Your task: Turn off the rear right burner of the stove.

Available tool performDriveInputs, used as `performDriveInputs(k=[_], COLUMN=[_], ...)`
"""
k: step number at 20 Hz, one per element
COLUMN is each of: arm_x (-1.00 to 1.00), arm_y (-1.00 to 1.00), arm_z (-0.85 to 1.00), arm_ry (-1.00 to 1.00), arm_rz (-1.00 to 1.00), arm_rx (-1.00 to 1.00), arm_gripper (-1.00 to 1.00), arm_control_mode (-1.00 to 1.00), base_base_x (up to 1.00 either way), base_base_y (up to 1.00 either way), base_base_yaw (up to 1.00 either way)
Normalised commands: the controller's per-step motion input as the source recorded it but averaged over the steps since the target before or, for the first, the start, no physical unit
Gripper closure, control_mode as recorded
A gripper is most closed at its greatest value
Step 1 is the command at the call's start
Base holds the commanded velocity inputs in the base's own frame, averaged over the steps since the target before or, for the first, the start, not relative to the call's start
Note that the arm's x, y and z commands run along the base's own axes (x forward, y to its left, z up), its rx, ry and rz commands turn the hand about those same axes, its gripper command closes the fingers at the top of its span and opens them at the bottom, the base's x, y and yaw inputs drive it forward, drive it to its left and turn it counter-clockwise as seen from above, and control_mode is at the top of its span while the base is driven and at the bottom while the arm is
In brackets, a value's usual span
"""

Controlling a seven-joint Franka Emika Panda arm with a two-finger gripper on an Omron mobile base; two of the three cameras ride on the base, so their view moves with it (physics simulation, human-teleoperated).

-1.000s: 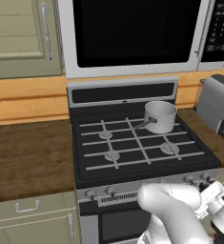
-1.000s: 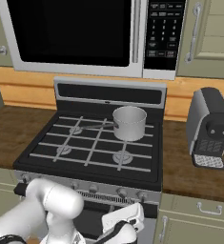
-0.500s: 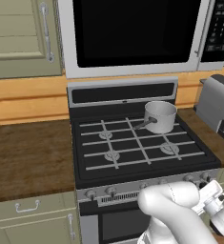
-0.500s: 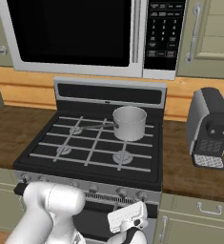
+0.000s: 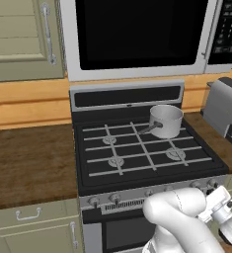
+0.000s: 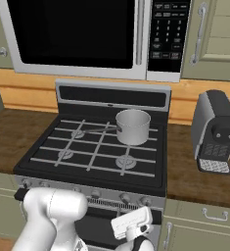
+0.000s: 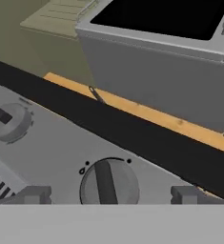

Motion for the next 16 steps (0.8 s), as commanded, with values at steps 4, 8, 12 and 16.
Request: performDriveInputs(k=[4,8,12,16], arm_x=[0.00,0.01,0.23,0.42], arm_y=[0.10,0.01,0.00,0.00], arm_z=[0.11,0.04,0.00,0.00], arm_ry=[-0.23,-0.01,0.00,0.01], arm_rz=[0.00,0.00,0.00,-0.01], arm_rx=[-0.11,0.00,0.00,0.00], arm_gripper=[-1.00,-1.00,-1.00,-1.00], arm_control_mode=[-1.00,-1.00,-1.00,-1.00], base_base_x=[0.00,0.00,0.00,0.00], base_base_y=[0.00,0.00,0.00,0.00], base_base_yaw=[0.00,0.00,0.00,0.00])
